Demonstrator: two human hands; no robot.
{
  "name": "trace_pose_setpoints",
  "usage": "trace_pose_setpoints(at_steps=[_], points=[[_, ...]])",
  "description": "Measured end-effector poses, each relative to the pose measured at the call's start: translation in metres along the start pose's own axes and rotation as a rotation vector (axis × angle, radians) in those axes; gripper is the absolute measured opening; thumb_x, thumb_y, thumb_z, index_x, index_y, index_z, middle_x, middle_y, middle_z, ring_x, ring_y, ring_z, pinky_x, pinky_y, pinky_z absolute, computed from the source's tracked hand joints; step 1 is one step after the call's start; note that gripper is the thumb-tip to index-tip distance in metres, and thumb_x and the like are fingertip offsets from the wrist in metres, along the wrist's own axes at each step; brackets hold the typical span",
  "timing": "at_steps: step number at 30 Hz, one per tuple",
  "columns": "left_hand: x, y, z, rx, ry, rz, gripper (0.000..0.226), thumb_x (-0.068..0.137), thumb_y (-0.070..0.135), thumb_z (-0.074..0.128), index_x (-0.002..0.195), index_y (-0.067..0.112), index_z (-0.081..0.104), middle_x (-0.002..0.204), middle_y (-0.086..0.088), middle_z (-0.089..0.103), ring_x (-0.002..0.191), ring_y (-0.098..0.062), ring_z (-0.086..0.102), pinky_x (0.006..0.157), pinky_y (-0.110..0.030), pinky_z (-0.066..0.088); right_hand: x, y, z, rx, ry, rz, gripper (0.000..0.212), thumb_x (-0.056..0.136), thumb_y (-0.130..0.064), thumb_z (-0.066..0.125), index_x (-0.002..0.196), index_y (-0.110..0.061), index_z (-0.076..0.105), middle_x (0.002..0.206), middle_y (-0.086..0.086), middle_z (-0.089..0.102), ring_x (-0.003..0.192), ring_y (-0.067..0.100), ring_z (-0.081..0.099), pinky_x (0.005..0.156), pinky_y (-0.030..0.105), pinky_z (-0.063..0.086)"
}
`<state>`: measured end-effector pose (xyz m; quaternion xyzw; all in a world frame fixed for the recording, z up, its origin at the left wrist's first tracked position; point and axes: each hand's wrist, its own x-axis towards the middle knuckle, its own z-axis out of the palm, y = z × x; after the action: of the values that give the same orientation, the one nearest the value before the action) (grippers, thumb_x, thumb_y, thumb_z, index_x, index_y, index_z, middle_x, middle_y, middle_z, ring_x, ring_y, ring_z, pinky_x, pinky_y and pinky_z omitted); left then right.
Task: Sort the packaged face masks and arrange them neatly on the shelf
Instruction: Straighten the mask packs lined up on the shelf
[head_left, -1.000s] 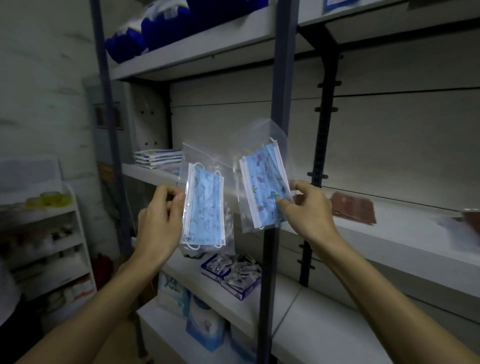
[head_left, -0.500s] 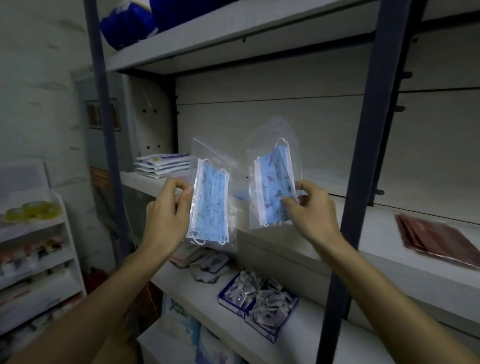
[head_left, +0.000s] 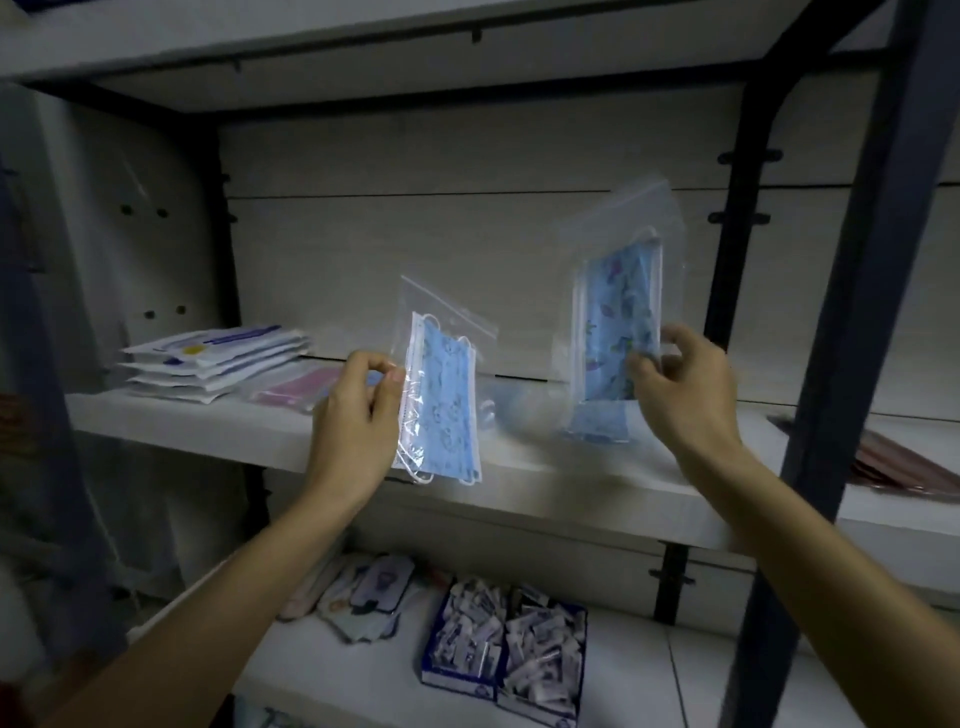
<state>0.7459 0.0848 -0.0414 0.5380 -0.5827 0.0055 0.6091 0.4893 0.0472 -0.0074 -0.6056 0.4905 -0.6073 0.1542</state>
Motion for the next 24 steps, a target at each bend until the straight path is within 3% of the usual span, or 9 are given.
trace_pose_setpoints(at_steps=[5, 10, 13, 15, 17, 21, 24], points=[[0.028, -0.020, 0.008, -0.118, -0.113, -0.024, 0.011, 0.099, 0.028, 0.047, 0.100, 0.018, 0.051, 0.082, -0.010, 0.068, 0.075, -0.031, 0.066, 0.064, -0.052, 0.054, -0.004, -0.011, 0.008, -0.061, 0.113, 0.034, 0.022, 0.095, -0.015, 0.057, 0.116, -0.016, 0.058, 0.081, -0.007, 0.065, 0.073, 0.010, 0.066, 0.074, 0.043, 0.060], [0.046, -0.024, 0.034, -0.226, -0.194, -0.019, 0.011, 0.099, 0.026, 0.047, 0.100, 0.016, 0.051, 0.082, 0.004, 0.065, 0.074, -0.013, 0.066, 0.055, -0.026, 0.052, -0.004, -0.013, 0.008, -0.158, 0.222, 0.020, 0.011, 0.093, -0.014, 0.057, 0.100, -0.023, 0.056, 0.074, -0.008, 0.063, 0.076, 0.018, 0.067, 0.074, 0.049, 0.058], [0.055, -0.027, 0.053, -0.291, -0.267, -0.034, 0.011, 0.099, 0.027, 0.047, 0.101, 0.017, 0.051, 0.085, -0.001, 0.068, 0.075, -0.017, 0.069, 0.061, -0.045, 0.058, 0.001, -0.011, 0.008, -0.174, 0.257, 0.017, 0.007, 0.093, -0.014, 0.058, 0.094, -0.020, 0.057, 0.077, -0.001, 0.063, 0.085, 0.026, 0.068, 0.075, 0.052, 0.057], [0.061, -0.027, 0.067, -0.317, -0.285, -0.045, 0.011, 0.099, 0.027, 0.047, 0.100, 0.017, 0.051, 0.083, -0.003, 0.069, 0.072, -0.018, 0.069, 0.060, -0.046, 0.057, 0.008, -0.008, 0.009, -0.183, 0.274, 0.018, 0.003, 0.092, -0.014, 0.059, 0.093, -0.018, 0.058, 0.077, -0.004, 0.063, 0.085, 0.026, 0.068, 0.075, 0.052, 0.057], [0.068, -0.026, 0.081, -0.323, -0.298, -0.051, 0.011, 0.099, 0.027, 0.048, 0.099, 0.017, 0.051, 0.082, -0.002, 0.069, 0.071, -0.016, 0.068, 0.059, -0.041, 0.055, 0.017, -0.005, 0.011, -0.186, 0.284, 0.012, 0.007, 0.093, -0.015, 0.059, 0.091, -0.021, 0.057, 0.078, -0.007, 0.063, 0.081, 0.020, 0.067, 0.073, 0.047, 0.059], [0.082, -0.026, 0.114, -0.305, -0.332, -0.051, 0.009, 0.097, 0.027, 0.052, 0.095, 0.017, 0.054, 0.081, -0.003, 0.067, 0.072, -0.023, 0.066, 0.063, -0.037, 0.051, 0.031, 0.002, 0.015, -0.163, 0.280, 0.004, 0.012, 0.095, -0.014, 0.057, 0.102, -0.022, 0.053, 0.094, -0.005, 0.063, 0.079, 0.006, 0.062, 0.064, 0.021, 0.054], [0.087, -0.021, 0.137, -0.300, -0.384, -0.048, 0.009, 0.096, 0.026, 0.054, 0.095, 0.016, 0.055, 0.080, -0.010, 0.067, 0.071, -0.029, 0.063, 0.064, -0.036, 0.048, 0.041, 0.007, 0.017, -0.173, 0.282, 0.019, 0.021, 0.095, -0.014, 0.057, 0.116, -0.014, 0.055, 0.102, -0.002, 0.062, 0.081, 0.010, 0.061, 0.069, 0.021, 0.055]])
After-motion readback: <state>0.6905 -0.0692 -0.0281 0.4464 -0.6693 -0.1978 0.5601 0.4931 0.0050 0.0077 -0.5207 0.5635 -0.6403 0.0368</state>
